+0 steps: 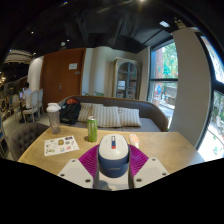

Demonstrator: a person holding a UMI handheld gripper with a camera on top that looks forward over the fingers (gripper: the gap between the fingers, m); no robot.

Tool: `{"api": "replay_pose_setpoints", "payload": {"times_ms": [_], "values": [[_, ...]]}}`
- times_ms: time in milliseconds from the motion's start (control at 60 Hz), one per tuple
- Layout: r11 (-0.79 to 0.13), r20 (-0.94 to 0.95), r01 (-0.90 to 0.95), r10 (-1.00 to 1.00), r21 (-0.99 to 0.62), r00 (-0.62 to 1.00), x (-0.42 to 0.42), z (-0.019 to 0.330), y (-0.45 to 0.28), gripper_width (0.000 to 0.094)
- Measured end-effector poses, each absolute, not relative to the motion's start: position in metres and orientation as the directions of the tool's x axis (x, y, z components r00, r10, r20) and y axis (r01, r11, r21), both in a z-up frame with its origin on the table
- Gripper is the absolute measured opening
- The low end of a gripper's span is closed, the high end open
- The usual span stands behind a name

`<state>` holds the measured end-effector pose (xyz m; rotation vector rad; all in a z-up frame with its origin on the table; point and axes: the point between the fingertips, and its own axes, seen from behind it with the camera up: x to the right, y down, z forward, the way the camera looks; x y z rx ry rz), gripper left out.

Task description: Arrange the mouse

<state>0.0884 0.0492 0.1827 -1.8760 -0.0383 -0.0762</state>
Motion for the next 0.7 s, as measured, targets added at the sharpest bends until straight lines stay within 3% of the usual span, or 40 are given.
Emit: {"api": "replay_pose_setpoints", "payload": {"times_ms": [100, 367, 500, 700], "values": [[-0.367, 0.049, 0.073, 0.074, -0.927, 0.996, 0.032, 0.135, 0.052, 0.0393], [-0.568, -0.002, 0.022, 0.042, -0.823, 0.999, 0.031, 0.010, 0.057, 0.0397], [-0.591, -0.023, -0.009, 0.017, -0.806, 1.000, 0.039, -0.009, 0.054, 0.0432], [-0.604, -0.008, 0.012, 0.031, -0.797, 0.999, 0.044, -0.008, 0.043, 0.0623]]}}
